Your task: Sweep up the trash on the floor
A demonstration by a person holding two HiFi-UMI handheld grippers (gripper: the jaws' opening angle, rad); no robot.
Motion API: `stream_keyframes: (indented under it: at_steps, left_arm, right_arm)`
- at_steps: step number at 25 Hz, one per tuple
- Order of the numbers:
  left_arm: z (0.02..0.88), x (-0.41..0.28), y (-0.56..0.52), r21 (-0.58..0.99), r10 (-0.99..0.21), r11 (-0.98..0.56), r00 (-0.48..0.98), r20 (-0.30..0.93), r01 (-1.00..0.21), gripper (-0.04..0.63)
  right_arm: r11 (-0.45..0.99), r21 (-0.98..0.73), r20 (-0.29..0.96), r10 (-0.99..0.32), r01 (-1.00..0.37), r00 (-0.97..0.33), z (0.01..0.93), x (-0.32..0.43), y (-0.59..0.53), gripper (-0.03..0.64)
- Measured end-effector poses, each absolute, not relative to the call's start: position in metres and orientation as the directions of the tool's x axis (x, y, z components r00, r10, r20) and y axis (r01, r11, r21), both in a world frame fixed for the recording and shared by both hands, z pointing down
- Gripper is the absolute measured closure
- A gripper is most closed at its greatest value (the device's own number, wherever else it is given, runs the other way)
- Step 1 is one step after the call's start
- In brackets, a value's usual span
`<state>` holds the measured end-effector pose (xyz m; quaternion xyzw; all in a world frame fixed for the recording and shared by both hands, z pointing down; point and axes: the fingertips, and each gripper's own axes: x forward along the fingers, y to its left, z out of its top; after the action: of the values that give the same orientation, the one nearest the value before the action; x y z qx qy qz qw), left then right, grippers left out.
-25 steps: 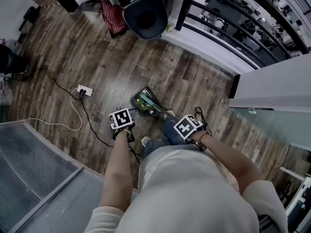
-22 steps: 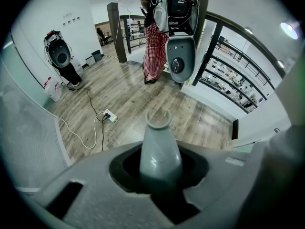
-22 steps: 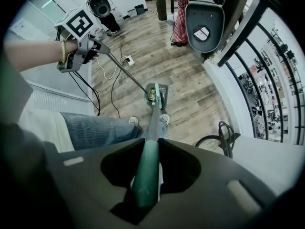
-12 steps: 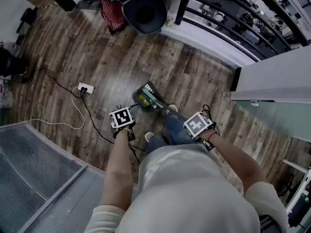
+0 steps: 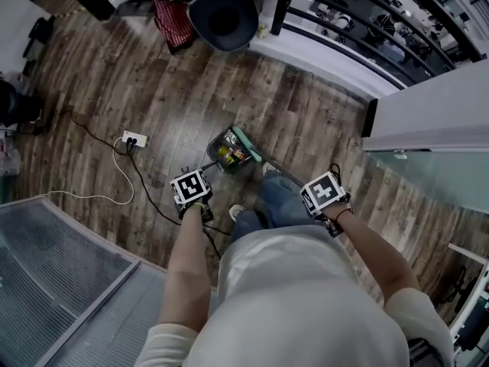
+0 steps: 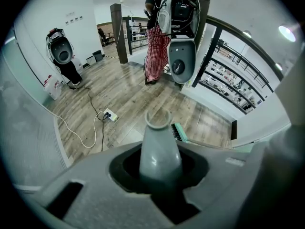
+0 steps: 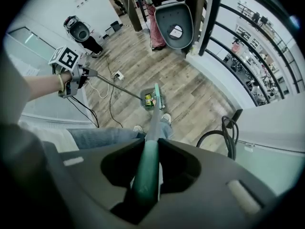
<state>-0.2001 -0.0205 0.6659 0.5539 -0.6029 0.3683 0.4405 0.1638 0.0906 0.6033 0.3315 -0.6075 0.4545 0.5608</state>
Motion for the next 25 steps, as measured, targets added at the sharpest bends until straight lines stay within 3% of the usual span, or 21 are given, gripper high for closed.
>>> stream_keyframes:
  at_steps: [11, 25]
  left_arm:
    - [0.664, -0.197, -0.003, 0.055, -0.352, 0.125, 0.008, 0.936, -0.991, 0.502]
    - [0.659, -0.217, 0.034, -0.010, -0.320, 0.091, -0.039, 0.947, -0.996, 0.502]
  right_arm:
    - [0.242, -0.104, 0.994, 0.051, -0.965, -0.095, 0.613, 0.194, 0.091, 0.518]
    - [0.155, -0.103, 0.992, 0.091, -0.983, -0.089, 0.642, 0.184, 0.116, 0.518]
